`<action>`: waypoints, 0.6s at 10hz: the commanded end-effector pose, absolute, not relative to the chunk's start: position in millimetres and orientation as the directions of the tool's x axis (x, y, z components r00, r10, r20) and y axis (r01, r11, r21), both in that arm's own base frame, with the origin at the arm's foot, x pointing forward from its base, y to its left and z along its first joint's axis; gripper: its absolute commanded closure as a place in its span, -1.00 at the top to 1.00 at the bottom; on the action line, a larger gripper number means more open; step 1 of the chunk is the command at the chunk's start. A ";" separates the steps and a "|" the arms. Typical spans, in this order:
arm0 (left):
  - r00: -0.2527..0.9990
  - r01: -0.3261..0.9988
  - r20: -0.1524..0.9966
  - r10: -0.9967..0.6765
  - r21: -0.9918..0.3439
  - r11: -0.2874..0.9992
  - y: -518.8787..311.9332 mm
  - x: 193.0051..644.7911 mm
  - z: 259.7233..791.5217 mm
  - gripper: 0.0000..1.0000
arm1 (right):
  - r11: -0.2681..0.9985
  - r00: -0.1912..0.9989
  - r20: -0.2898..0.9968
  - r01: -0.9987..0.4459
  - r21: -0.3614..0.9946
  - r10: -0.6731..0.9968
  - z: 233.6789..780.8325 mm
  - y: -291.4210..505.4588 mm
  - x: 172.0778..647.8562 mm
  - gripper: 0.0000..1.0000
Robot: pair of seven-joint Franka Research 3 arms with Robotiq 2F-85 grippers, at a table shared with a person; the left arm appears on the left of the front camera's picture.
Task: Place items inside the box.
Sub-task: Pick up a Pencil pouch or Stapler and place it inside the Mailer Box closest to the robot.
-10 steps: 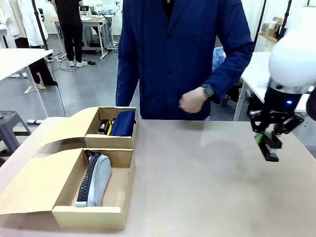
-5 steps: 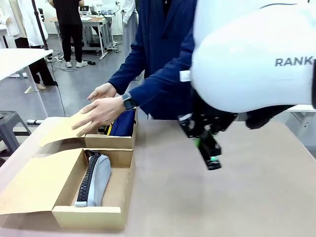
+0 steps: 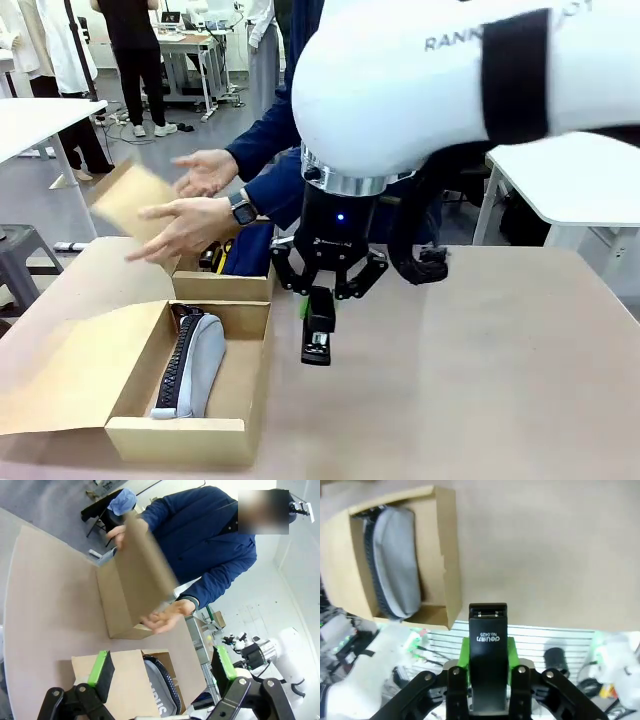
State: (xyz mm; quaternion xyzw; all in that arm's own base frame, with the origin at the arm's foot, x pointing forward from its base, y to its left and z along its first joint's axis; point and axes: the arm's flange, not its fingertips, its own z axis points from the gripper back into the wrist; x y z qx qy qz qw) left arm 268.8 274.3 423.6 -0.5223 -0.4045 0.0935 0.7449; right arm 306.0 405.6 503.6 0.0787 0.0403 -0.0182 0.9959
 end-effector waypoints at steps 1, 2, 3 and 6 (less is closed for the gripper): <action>0.635 0.310 0.523 0.569 -0.847 0.433 274.7 269.8 424.9 1.00 | 0.961 0.982 -0.067 0.189 0.204 -0.179 527.4 356.6 321.2 -0.56; 0.635 0.310 0.523 0.569 -0.847 0.433 274.7 269.8 424.9 1.00 | 0.937 0.970 -0.065 0.242 0.253 -0.233 538.1 301.2 321.3 -0.56; 0.635 0.310 0.523 0.569 -0.847 0.433 274.7 269.8 424.9 1.00 | 0.924 0.952 -0.049 0.305 0.232 -0.302 541.9 246.6 315.7 -0.56; 0.635 0.310 0.523 0.569 -0.847 0.433 274.7 269.8 424.9 1.00 | 0.934 0.973 -0.019 0.227 0.275 -0.231 530.8 157.4 298.2 -0.56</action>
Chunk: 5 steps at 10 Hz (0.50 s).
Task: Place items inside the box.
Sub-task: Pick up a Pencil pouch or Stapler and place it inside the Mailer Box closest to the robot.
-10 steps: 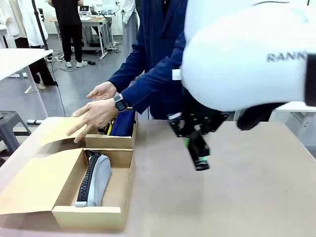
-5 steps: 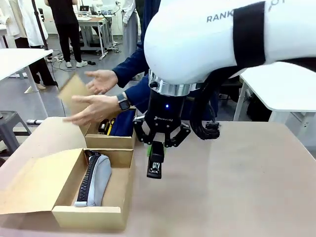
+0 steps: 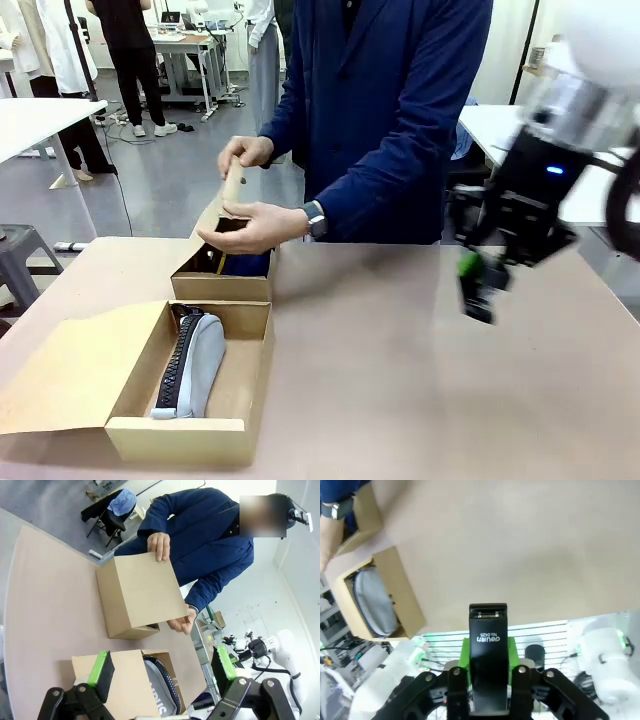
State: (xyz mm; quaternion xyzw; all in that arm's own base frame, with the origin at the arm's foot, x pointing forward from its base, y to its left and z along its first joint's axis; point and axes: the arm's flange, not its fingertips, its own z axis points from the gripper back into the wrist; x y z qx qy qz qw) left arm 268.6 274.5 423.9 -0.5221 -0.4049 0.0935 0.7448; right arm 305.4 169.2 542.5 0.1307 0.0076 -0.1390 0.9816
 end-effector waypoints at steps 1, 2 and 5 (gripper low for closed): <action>0.635 0.310 0.523 0.569 -0.847 0.433 274.7 269.8 424.9 1.00 | 0.922 0.968 -0.023 0.246 0.299 -0.251 527.1 140.5 295.1 -0.56; 0.635 0.310 0.523 0.569 -0.847 0.433 274.7 269.8 424.9 1.00 | 0.919 0.968 -0.015 0.244 0.310 -0.252 526.3 134.7 291.9 -0.56; 0.635 0.310 0.523 0.569 -0.847 0.433 274.7 269.8 424.9 1.00 | 0.936 0.980 0.011 0.186 0.298 -0.198 529.5 155.8 295.9 -0.56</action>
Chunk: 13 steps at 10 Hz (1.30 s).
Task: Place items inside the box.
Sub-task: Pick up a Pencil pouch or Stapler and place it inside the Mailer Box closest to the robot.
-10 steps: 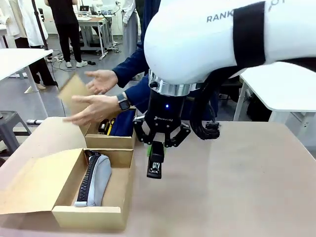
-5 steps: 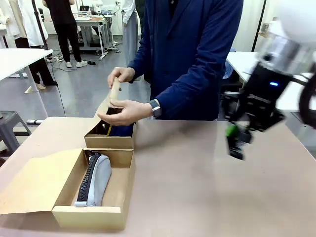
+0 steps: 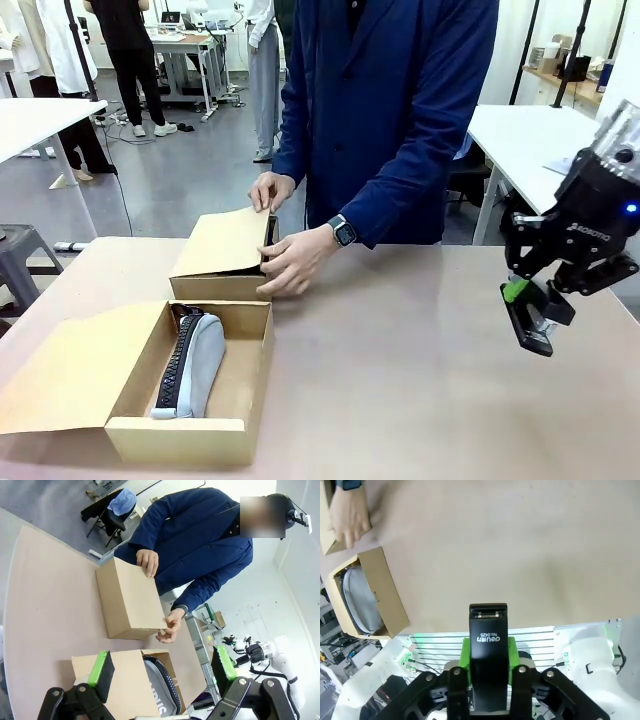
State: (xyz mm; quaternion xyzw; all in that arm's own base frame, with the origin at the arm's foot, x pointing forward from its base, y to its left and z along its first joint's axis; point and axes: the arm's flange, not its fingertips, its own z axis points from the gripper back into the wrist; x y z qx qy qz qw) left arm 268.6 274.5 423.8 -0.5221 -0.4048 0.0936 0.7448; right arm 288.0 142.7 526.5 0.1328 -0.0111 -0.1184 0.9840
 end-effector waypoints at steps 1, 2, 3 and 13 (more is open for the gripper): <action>0.635 0.310 0.523 0.569 -0.847 0.433 274.7 269.8 424.9 1.00 | 0.953 0.989 0.014 0.139 0.270 -0.148 530.7 176.1 301.6 -0.56; 0.635 0.310 0.523 0.569 -0.847 0.433 274.7 269.8 424.9 1.00 | 0.964 0.993 0.014 0.112 0.240 -0.119 531.7 194.3 307.3 -0.56; 0.635 0.310 0.523 0.569 -0.847 0.433 274.7 269.8 424.9 1.00 | 0.974 0.997 0.012 0.067 0.216 -0.072 532.8 211.4 310.5 -0.56; 0.635 0.310 0.523 0.569 -0.847 0.433 274.7 269.8 424.9 1.00 | 0.987 0.995 0.045 0.079 0.139 -0.086 529.7 264.8 325.6 -0.56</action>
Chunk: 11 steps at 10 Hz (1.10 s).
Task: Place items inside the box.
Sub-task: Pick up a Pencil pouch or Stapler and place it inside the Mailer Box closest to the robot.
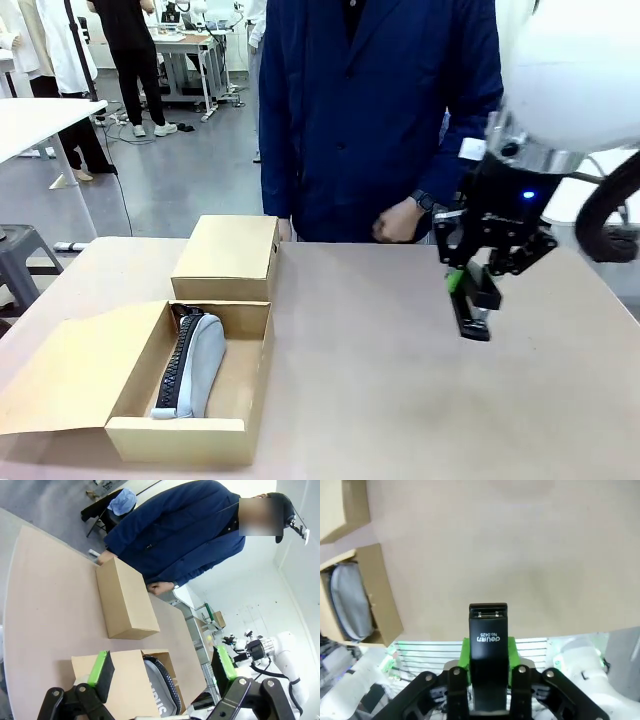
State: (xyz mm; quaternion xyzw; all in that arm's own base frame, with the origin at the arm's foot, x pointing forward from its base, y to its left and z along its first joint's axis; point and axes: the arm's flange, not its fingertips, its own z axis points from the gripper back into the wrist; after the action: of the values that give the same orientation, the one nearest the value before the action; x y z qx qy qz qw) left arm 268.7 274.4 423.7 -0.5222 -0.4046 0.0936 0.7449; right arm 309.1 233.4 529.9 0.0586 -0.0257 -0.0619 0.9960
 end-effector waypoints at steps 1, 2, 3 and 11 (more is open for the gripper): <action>0.635 0.310 0.523 0.569 -0.847 0.433 274.7 269.8 424.9 1.00 | 0.988 0.999 0.025 0.023 0.154 -0.027 524.4 310.2 340.1 -0.56; 0.635 0.310 0.523 0.569 -0.847 0.433 274.7 269.8 424.9 1.00 | 0.985 1.000 -0.009 -0.006 0.171 0.008 521.1 351.1 348.5 -0.56; 0.635 0.310 0.523 0.569 -0.847 0.433 274.7 269.8 424.9 1.00 | 0.984 0.999 -0.034 0.009 0.180 -0.003 517.6 390.4 352.8 -0.56; 0.635 0.310 0.523 0.569 -0.847 0.433 274.7 269.8 424.9 1.00 | 0.974 0.994 0.012 -0.108 0.200 0.108 411.0 565.1 349.9 -0.56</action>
State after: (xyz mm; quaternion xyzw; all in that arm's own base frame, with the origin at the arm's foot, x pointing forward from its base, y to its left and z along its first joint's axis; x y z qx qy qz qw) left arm 268.9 274.3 423.8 -0.5222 -0.4046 0.0934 0.7450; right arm 331.3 560.3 397.0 0.0929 0.0022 0.0397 0.9949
